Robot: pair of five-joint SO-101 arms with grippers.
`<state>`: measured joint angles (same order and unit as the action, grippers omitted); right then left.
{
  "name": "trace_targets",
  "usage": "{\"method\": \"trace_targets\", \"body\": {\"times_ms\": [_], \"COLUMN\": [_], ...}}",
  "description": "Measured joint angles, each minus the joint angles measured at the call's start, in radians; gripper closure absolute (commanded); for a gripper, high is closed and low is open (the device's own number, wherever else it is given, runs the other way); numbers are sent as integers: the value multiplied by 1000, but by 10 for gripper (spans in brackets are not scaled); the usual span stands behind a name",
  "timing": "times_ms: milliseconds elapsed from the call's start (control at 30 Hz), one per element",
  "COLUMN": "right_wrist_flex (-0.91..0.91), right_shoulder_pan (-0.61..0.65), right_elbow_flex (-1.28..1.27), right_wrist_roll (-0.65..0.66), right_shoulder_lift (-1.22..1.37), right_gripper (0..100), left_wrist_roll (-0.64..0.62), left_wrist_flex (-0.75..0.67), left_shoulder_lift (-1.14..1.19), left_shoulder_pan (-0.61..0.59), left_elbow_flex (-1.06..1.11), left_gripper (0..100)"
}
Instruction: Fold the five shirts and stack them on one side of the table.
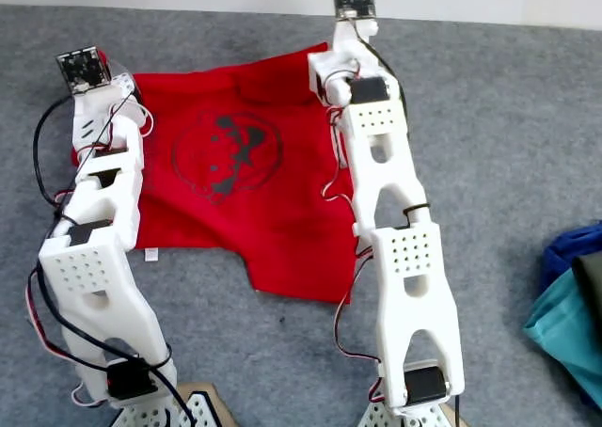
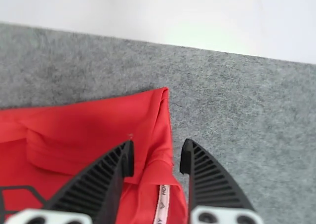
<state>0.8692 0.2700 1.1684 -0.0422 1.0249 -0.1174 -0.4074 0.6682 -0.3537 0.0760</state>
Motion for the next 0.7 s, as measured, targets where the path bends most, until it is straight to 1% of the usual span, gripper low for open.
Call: {"method": "trace_targets", "body": {"times_ms": [133,233,300,433,567,700], "right_wrist_flex": [0,0,-3,-46,-97,-106], "right_shoulder_pan": [12,20,26,28,28,28], "right_elbow_flex": [0,-17,-46,-54,-54,-32], "right_wrist_roll": [-14,-23,-52,-77,-80,-83], "right_shoulder_lift": [0,0,15,89,143,152], "right_gripper": [833,833,833,833,833,833], "left_wrist_roll": [0,-6,-49,-81,-83,-83], "left_wrist_flex": [61,146,213,311,319,319], "left_shoulder_lift": [0,0,0,0,0,0], "left_shoulder_pan": [0,0,2,20,25,26], "left_elbow_flex": [0,0,0,0,0,0], "left_gripper": [993,993,993,993,993,993]}}
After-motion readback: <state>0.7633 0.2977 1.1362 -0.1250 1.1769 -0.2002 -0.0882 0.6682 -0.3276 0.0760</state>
